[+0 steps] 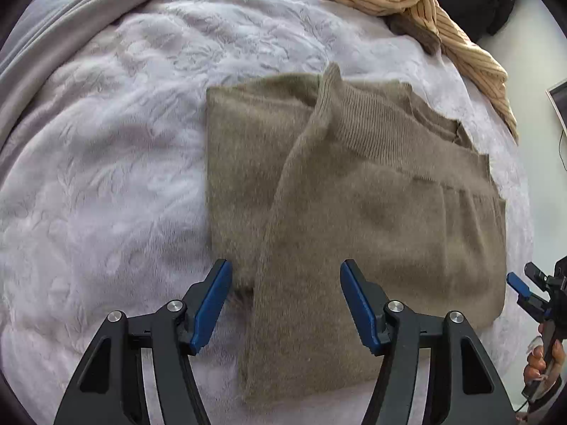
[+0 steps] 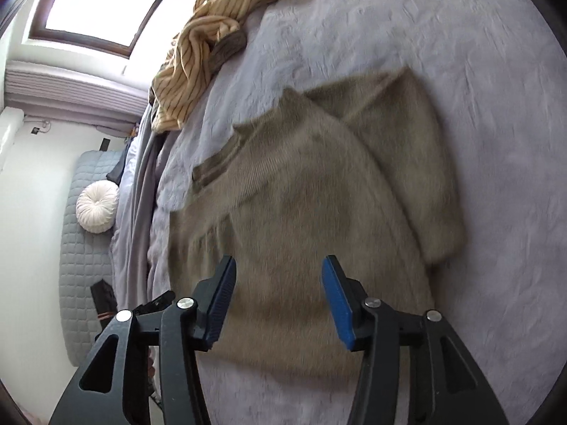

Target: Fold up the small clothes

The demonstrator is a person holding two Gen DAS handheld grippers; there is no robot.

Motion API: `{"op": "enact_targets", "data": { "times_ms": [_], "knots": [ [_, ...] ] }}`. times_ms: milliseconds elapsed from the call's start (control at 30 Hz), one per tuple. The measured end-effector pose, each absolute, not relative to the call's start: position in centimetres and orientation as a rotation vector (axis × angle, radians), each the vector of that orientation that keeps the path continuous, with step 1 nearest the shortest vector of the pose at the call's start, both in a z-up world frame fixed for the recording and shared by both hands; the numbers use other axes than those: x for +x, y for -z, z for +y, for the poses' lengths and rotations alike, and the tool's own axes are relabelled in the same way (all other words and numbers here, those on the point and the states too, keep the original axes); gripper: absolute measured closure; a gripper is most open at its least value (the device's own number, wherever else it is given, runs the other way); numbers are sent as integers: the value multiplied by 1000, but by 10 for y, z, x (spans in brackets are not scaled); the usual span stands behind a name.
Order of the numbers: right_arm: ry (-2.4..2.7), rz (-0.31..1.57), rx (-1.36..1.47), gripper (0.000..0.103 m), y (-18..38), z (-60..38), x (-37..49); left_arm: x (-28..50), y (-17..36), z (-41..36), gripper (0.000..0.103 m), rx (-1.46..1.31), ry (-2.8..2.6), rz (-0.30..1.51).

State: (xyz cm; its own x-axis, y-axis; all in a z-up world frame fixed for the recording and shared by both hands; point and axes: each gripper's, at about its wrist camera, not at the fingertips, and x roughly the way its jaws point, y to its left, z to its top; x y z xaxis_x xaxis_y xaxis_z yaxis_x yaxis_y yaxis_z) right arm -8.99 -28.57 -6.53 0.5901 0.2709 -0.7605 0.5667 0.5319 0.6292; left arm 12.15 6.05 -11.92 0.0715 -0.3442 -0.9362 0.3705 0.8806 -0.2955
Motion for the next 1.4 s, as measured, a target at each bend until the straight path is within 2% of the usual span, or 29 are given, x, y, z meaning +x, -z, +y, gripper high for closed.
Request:
{"op": "enact_targets", "data": {
  "times_ms": [100,133,167,233,267,333,400,500,633,733,767,800,867,967,1100,1267,1400],
  "knots": [
    [278,1013,1133,47,87,-272,-127,105,128,70,38,-14,538,1444],
    [303,1010,1170,47,93,-272,-138,101,132,73,43,-31,531,1459],
    [332,997,1214,47,100,-273,-150,99,136,75,55,-43,526,1474],
    [372,946,1283,47,110,-280,-162,94,142,80,60,-72,515,1499],
    [386,915,1313,47,113,-285,-164,92,145,84,70,-94,518,1501],
    [414,876,1375,47,121,-295,-166,92,145,86,81,-119,524,1510],
    [412,857,1437,49,124,-300,-167,91,139,87,82,-105,519,1496],
    [380,878,1385,49,110,-291,-177,88,136,88,82,-84,523,1482],
    [409,916,1348,46,109,-282,-189,91,144,89,81,-116,504,1499],
    [421,840,1422,49,124,-292,-183,92,145,83,81,-101,487,1498],
    [428,832,1429,57,126,-295,-178,90,141,81,86,-79,488,1484],
    [437,852,1405,94,125,-298,-171,89,137,79,88,-62,495,1471],
    [442,918,1285,95,112,-298,-158,84,126,81,94,-14,507,1427],
    [445,1008,1095,95,92,-295,-151,79,131,88,94,7,500,1426],
    [465,1110,1044,95,116,-301,-154,78,149,92,93,-19,495,1431],
    [497,1071,1106,90,100,-302,-177,77,118,103,93,17,485,1394],
    [667,1046,993,87,66,-304,-196,90,87,102,93,32,490,1316]
  ]
}}
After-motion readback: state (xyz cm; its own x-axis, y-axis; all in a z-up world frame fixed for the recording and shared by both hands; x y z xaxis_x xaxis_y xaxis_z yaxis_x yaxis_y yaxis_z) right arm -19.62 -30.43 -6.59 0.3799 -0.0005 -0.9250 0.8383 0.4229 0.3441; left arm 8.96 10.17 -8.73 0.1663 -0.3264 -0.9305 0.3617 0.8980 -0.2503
